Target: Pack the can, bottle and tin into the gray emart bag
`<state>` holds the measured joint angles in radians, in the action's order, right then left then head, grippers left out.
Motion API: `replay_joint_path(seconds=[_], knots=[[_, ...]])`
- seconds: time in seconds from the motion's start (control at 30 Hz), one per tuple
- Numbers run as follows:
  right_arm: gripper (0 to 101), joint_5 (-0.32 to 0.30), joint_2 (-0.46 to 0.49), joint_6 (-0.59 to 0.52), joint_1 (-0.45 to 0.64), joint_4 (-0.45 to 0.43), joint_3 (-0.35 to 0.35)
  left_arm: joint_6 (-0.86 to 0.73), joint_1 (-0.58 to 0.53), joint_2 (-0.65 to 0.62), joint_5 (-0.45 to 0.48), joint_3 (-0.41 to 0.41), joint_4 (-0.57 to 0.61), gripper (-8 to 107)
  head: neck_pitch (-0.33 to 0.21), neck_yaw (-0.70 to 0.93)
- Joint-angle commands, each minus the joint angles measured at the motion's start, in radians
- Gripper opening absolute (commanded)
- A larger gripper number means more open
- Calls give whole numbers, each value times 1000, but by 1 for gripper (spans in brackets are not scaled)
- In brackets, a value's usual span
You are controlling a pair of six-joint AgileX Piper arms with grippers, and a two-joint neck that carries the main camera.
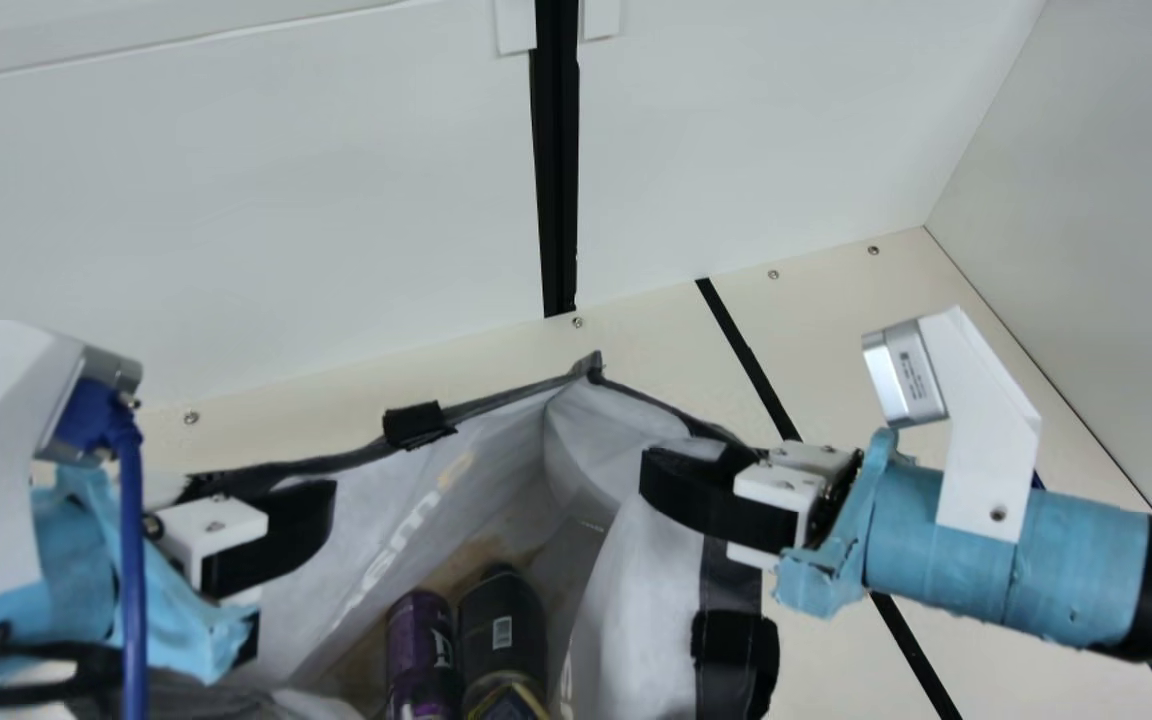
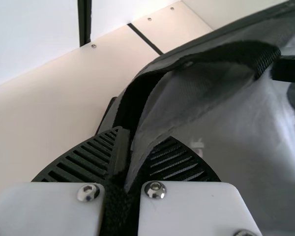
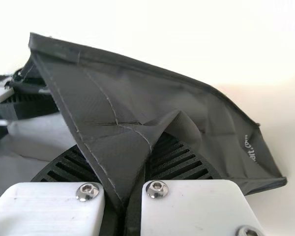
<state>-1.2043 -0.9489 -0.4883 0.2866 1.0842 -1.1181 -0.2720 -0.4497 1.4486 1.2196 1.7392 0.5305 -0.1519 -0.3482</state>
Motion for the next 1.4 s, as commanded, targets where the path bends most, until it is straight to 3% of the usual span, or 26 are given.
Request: replay_joint_path(seconds=[0.0, 0.6, 1.07, 1.37], knots=[[0, 19, -29, -20, -20, -12, -4, -33, 16, 24, 0, 13, 7, 10, -23, -1], [0, 241, -225, -81, -244, -69, -75, -172, 113, 191, 0, 161, 57, 10, -23, -1], [0, 340, -321, -124, -334, -128, -123, -207, 130, 297, 0, 267, 74, 10, -23, -1], [0, 371, -357, -131, -360, -144, -147, -212, 133, 343, 0, 328, 82, 10, -23, -1]])
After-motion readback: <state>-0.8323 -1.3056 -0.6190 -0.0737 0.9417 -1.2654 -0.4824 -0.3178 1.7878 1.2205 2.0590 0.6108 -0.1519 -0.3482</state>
